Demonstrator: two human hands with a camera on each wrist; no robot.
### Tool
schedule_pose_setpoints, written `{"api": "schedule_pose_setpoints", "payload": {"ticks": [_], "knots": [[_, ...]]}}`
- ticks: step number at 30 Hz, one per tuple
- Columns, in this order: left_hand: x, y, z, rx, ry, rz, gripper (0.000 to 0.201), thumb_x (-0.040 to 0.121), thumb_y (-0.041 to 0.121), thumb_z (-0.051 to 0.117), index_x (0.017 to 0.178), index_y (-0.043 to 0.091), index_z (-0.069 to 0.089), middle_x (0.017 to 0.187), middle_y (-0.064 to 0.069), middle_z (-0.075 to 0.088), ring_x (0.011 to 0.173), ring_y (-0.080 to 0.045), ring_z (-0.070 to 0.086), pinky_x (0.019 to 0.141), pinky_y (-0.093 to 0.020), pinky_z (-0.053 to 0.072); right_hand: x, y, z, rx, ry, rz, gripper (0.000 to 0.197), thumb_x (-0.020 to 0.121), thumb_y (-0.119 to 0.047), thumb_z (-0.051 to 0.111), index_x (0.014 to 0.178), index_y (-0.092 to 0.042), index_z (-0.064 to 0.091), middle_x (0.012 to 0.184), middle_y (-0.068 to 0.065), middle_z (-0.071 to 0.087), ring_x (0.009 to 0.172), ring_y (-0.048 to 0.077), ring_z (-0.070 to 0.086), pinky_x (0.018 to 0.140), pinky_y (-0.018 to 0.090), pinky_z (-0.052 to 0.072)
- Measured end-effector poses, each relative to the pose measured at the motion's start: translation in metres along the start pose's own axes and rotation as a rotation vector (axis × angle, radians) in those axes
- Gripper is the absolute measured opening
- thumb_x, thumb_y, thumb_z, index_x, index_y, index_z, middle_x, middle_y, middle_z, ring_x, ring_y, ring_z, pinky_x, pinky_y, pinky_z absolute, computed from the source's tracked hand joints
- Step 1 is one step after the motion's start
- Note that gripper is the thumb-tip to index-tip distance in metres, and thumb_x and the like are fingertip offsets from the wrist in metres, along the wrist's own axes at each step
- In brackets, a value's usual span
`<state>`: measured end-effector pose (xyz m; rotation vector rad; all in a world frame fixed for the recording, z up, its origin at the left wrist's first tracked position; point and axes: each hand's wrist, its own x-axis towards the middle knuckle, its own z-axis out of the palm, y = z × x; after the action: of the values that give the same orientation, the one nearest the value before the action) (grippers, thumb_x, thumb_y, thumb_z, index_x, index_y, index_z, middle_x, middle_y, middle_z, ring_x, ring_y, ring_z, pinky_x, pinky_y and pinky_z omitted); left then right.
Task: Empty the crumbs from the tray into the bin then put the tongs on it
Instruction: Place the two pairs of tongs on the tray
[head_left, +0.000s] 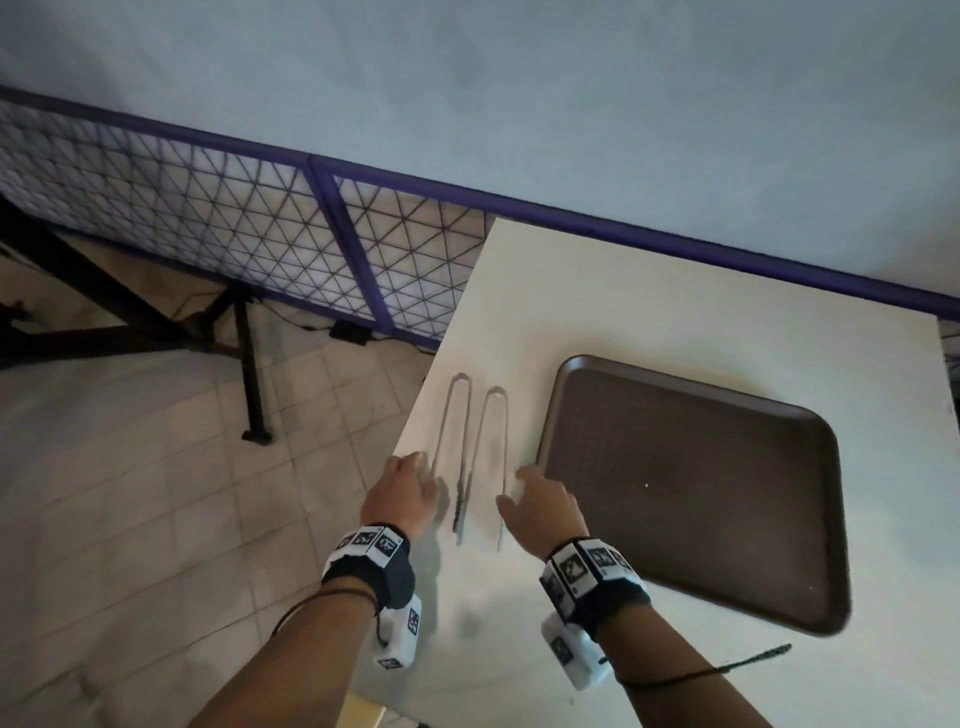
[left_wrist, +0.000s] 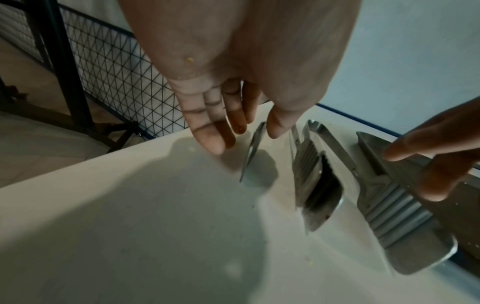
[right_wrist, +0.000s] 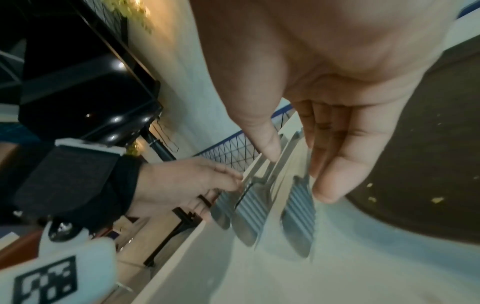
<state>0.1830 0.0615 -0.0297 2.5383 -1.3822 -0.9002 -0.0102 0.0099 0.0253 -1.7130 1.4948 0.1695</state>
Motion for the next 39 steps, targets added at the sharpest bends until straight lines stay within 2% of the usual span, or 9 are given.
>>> {"api": "schedule_pose_setpoints", "payload": {"ticks": [3, 6, 9, 12, 16, 18, 22, 30, 39], "knots": [[-0.001, -0.007, 0.004, 0.004, -0.029, 0.016, 0.046, 0.098, 0.035, 0.044, 0.142, 0.022, 0.041, 0.140, -0.005, 0.044, 0.118, -0.031, 0.056, 0.095, -0.039, 0.044, 0.005, -0.013, 0.018, -0.080, -0.024, 0.068, 0.044, 0.093, -0.034, 0.052, 0.131, -0.012, 0.045, 0.125, 0.013, 0.061, 0.117, 0.036, 0.058, 0.086, 0.037, 0.045], [0.000, -0.009, 0.009, -0.010, -0.035, 0.045, 0.039, 0.095, 0.034, 0.044, 0.131, 0.021, 0.045, 0.129, -0.006, 0.049, 0.109, -0.035, 0.059, 0.089, -0.041, 0.047, 0.011, -0.021, 0.027, -0.098, -0.010, 0.120, 0.034, 0.092, -0.023, 0.051, 0.123, -0.009, 0.048, 0.118, 0.012, 0.064, 0.110, 0.034, 0.061, 0.076, 0.034, 0.042], [0.000, -0.011, 0.012, -0.008, -0.050, 0.053, 0.038, 0.094, 0.029, 0.043, 0.132, 0.022, 0.045, 0.126, -0.007, 0.050, 0.104, -0.037, 0.059, 0.085, -0.041, 0.047, 0.015, -0.029, 0.033, -0.091, -0.001, 0.168, 0.031, 0.091, -0.012, 0.049, 0.121, -0.007, 0.048, 0.116, 0.013, 0.064, 0.109, 0.035, 0.062, 0.076, 0.036, 0.047], [0.000, -0.010, 0.014, -0.018, -0.063, 0.054, 0.050, 0.096, 0.024, 0.040, 0.146, 0.025, 0.038, 0.136, -0.008, 0.047, 0.111, -0.036, 0.057, 0.090, -0.041, 0.045, 0.019, -0.032, 0.034, -0.092, 0.018, 0.181, 0.033, 0.090, -0.006, 0.048, 0.122, -0.005, 0.047, 0.117, 0.014, 0.064, 0.110, 0.036, 0.062, 0.074, 0.035, 0.045], [0.000, -0.012, 0.011, -0.051, -0.051, 0.066, 0.052, 0.095, 0.022, 0.040, 0.147, 0.027, 0.038, 0.137, -0.005, 0.048, 0.113, -0.032, 0.057, 0.092, -0.040, 0.046, 0.019, -0.033, 0.032, -0.070, 0.011, 0.178, 0.035, 0.087, -0.002, 0.048, 0.122, -0.004, 0.046, 0.117, 0.015, 0.064, 0.111, 0.036, 0.061, 0.077, 0.034, 0.048], [-0.001, -0.014, 0.009, -0.063, -0.037, 0.085, 0.049, 0.096, 0.023, 0.040, 0.145, 0.029, 0.039, 0.132, -0.003, 0.051, 0.107, -0.028, 0.061, 0.090, -0.041, 0.050, 0.015, -0.032, 0.028, -0.047, 0.010, 0.172, 0.037, 0.086, -0.001, 0.047, 0.122, -0.005, 0.046, 0.115, 0.015, 0.064, 0.108, 0.035, 0.061, 0.081, 0.037, 0.052], [-0.010, -0.006, 0.004, -0.106, 0.021, 0.154, 0.047, 0.095, 0.020, 0.045, 0.141, 0.031, 0.043, 0.110, 0.000, 0.055, 0.091, -0.024, 0.063, 0.080, -0.042, 0.054, 0.002, -0.019, 0.010, -0.005, 0.032, 0.138, 0.038, 0.086, -0.003, 0.045, 0.124, -0.007, 0.045, 0.113, 0.015, 0.063, 0.106, 0.035, 0.061, 0.075, 0.035, 0.047], [-0.031, 0.086, 0.012, -0.181, 0.029, 0.353, 0.045, 0.096, 0.021, 0.051, 0.140, 0.028, 0.045, 0.112, 0.001, 0.057, 0.100, -0.024, 0.062, 0.090, -0.041, 0.051, -0.031, 0.048, -0.054, 0.014, 0.197, 0.147, 0.029, 0.090, -0.007, 0.042, 0.118, -0.012, 0.044, 0.108, 0.014, 0.064, 0.102, 0.038, 0.060, 0.073, 0.037, 0.044], [-0.046, 0.190, 0.068, -0.080, -0.040, 0.353, 0.047, 0.096, 0.020, 0.049, 0.142, 0.025, 0.044, 0.133, -0.001, 0.053, 0.114, -0.027, 0.059, 0.096, -0.039, 0.048, -0.039, 0.151, -0.114, -0.004, 0.262, 0.277, 0.030, 0.085, -0.009, 0.041, 0.115, -0.012, 0.045, 0.113, 0.018, 0.064, 0.105, 0.043, 0.059, 0.074, 0.038, 0.042]]}}
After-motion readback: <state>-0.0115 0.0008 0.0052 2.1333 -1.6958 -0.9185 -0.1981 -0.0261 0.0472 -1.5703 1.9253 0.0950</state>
